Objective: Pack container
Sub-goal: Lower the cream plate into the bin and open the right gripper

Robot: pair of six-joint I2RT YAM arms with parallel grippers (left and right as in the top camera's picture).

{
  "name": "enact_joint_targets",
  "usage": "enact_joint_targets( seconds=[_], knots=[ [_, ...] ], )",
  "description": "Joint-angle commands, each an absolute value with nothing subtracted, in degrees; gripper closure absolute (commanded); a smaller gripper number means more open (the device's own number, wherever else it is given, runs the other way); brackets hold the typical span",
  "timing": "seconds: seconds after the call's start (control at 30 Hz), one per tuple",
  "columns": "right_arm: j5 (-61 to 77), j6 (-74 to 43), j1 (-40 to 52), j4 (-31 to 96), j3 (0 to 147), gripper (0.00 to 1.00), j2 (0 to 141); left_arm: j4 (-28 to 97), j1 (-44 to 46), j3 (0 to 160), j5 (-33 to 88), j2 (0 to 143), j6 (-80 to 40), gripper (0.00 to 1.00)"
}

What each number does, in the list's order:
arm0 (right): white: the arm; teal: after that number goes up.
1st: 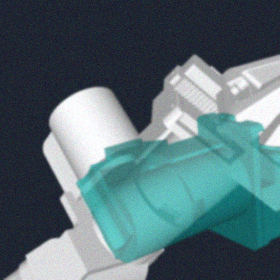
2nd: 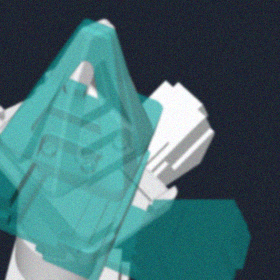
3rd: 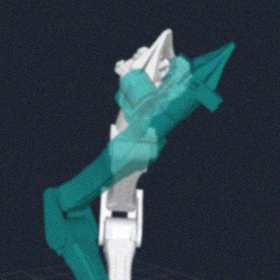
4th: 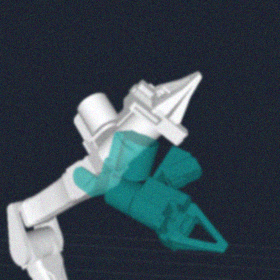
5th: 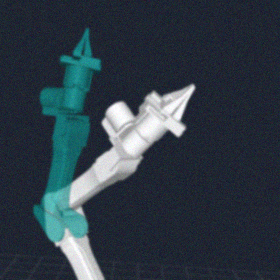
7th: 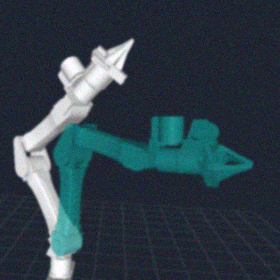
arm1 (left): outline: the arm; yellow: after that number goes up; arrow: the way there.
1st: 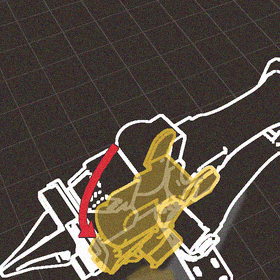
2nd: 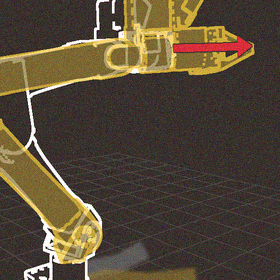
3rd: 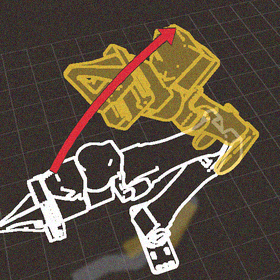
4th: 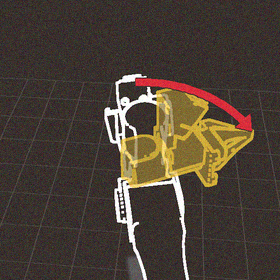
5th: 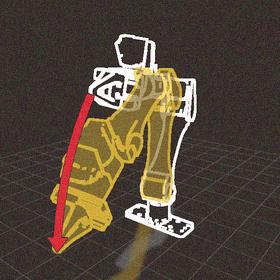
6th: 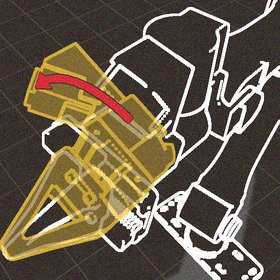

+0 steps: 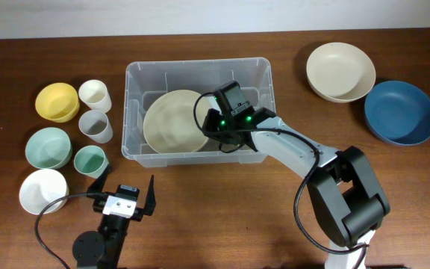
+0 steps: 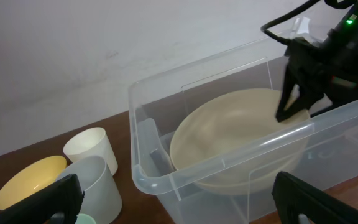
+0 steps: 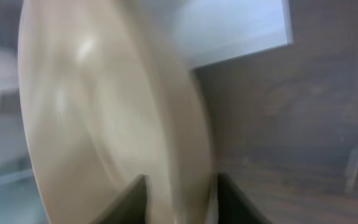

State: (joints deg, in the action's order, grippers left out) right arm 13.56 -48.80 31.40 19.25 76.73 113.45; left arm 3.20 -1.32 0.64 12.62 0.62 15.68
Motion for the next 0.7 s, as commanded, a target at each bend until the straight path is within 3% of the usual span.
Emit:
enact_joint_targets(
  seconds=[0.0, 0.07, 0.17, 0.53, 0.57, 0.6, 0.67],
  knots=[
    [17.7, -48.9, 31.6, 19.0, 78.1, 0.48, 114.0, 3.5, -1.7, 0.5, 12.4, 0.3, 16.4, 0.01],
    [18.9, -48.2, 31.2, 19.0, 78.3, 0.36, 113.9, 3.5, -1.7, 0.5, 12.4, 0.3, 16.4, 0.01],
    [20.3, -45.4, 30.3, 19.6, 79.0, 0.3, 113.8, 3.5, -1.7, 0.5, 12.4, 0.3, 16.4, 0.0],
    [11.8, -34.5, 23.1, 42.4, 94.4, 0.25, 111.0, 3.5, -1.7, 0.5, 12.4, 0.3, 16.4, 0.01],
    [11.7, -34.5, 22.9, 42.7, 94.4, 0.27, 111.0, 3.5, -1.7, 0.5, 12.4, 0.3, 16.4, 0.01],
    [11.3, -34.9, 22.9, 42.9, 93.8, 0.45, 111.3, 3.5, -1.7, 0.5, 12.4, 0.3, 16.4, 0.01],
    [9.9, -35.8, 22.9, 43.2, 93.0, 0.65, 111.6, 3.5, -1.7, 0.5, 12.4, 0.3, 16.4, 0.01]
  ],
)
